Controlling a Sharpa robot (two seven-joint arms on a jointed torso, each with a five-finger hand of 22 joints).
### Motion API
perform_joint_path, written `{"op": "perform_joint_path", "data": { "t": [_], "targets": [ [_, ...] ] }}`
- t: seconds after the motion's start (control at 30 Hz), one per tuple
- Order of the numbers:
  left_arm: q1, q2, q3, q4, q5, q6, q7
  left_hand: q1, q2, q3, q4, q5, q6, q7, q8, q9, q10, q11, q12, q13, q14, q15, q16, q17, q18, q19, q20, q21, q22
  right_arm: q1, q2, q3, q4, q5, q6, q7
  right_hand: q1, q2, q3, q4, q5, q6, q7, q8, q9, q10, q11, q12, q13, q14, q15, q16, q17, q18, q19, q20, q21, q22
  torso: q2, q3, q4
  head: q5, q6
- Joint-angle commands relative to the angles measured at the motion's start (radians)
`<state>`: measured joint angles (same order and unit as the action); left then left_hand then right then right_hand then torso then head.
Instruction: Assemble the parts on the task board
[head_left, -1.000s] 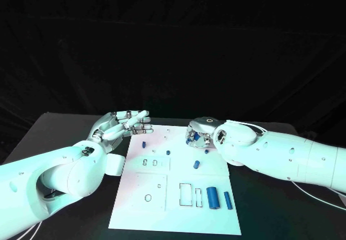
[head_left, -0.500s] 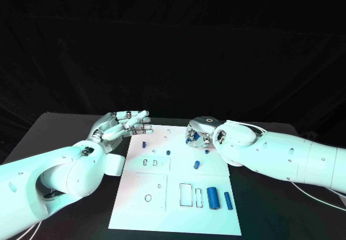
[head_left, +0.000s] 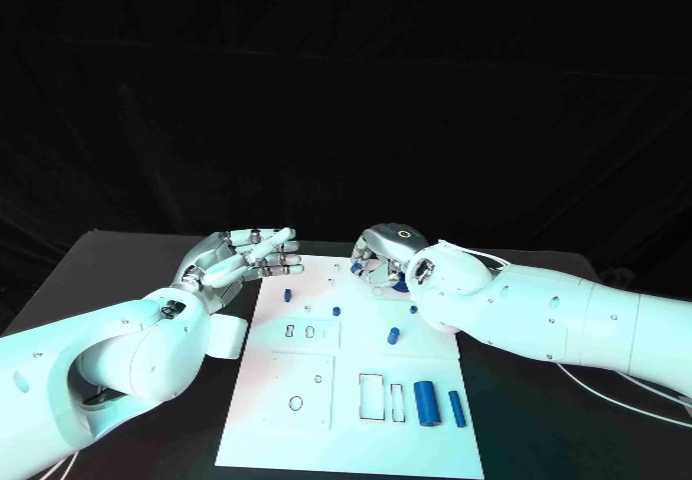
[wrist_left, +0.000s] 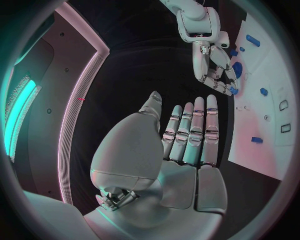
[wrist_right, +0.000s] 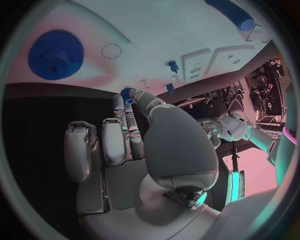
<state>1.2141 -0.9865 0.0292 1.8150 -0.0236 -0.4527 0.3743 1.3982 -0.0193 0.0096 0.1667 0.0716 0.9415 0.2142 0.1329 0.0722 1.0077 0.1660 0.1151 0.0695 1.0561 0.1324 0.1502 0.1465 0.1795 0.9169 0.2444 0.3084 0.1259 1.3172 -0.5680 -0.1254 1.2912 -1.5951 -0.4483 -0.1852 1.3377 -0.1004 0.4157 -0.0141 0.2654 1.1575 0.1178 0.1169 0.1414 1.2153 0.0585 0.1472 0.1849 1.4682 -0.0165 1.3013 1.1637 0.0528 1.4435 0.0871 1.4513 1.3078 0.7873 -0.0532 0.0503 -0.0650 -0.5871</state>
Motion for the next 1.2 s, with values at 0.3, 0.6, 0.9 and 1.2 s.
{"op": "perform_joint_path", "data": {
  "t": [0.3,0.6,0.9,1.2],
  "targets": [
    [0.001,0.006,0.001,-0.005,0.006,0.023,0.005,-0.003,0.012,-0.007,-0.006,-0.004,0.004,0.005,-0.010,-0.001,0.000,0.008,-0.008,-0.001,-0.012,0.003,-0.017,0.001,0.003,-0.006,0.003,-0.002,-0.004,-0.007,0.087,0.000,-0.080,0.023,-0.043,-0.027,-0.003,-0.008,0.001,0.008,0.016,-0.009,0.005,0.000,0.003,0.004,-0.002,-0.005,0.005,0.037,-0.004,0.008,0.003,-0.008,0.003,0.000,0.002,0.070,0.001,-0.0002,0.0011,0.004,-0.002],
    [0.002,0.007,0.001,-0.010,0.009,0.020,0.006,-0.003,0.014,-0.008,-0.007,-0.004,0.005,0.005,-0.012,-0.001,0.000,0.008,-0.010,0.000,-0.016,0.005,-0.024,0.001,0.003,-0.010,0.005,-0.004,-0.006,-0.019,0.125,0.000,-0.123,0.035,-0.046,-0.025,-0.009,-0.011,0.000,0.011,0.021,-0.010,0.006,-0.001,0.005,0.004,-0.001,-0.006,0.006,0.037,-0.003,0.009,0.003,-0.008,0.000,0.001,0.000,0.068,0.003,-0.0001,0.0020,0.010,-0.001],
    [0.002,0.007,0.001,-0.010,0.009,0.021,0.005,-0.003,0.014,-0.010,-0.009,-0.004,0.005,0.006,-0.013,-0.001,0.001,0.009,-0.012,0.000,-0.019,0.006,-0.030,0.001,0.003,-0.014,0.006,-0.007,-0.008,-0.022,0.141,0.000,-0.145,0.036,-0.042,-0.031,-0.010,-0.012,0.000,0.012,0.022,-0.012,0.006,-0.002,0.005,0.002,-0.001,-0.007,0.006,0.037,-0.003,0.008,0.002,-0.007,-0.001,0.001,-0.001,0.065,0.004,-0.0008,0.0004,0.013,-0.001],
    [0.004,0.007,0.001,-0.013,0.009,0.022,0.005,-0.003,0.015,-0.010,-0.009,-0.004,0.005,0.006,-0.014,-0.001,0.001,0.009,-0.012,0.000,-0.020,0.006,-0.031,0.001,0.003,-0.015,0.007,-0.007,-0.009,-0.022,0.155,0.000,-0.159,0.027,-0.052,-0.049,-0.011,-0.013,0.000,0.012,0.022,-0.013,0.006,-0.003,0.005,0.002,0.000,-0.008,0.006,0.036,-0.003,0.007,0.000,-0.006,-0.004,0.001,-0.003,0.062,0.003,-0.0007,0.0018,0.015,-0.001]
  ]
}}
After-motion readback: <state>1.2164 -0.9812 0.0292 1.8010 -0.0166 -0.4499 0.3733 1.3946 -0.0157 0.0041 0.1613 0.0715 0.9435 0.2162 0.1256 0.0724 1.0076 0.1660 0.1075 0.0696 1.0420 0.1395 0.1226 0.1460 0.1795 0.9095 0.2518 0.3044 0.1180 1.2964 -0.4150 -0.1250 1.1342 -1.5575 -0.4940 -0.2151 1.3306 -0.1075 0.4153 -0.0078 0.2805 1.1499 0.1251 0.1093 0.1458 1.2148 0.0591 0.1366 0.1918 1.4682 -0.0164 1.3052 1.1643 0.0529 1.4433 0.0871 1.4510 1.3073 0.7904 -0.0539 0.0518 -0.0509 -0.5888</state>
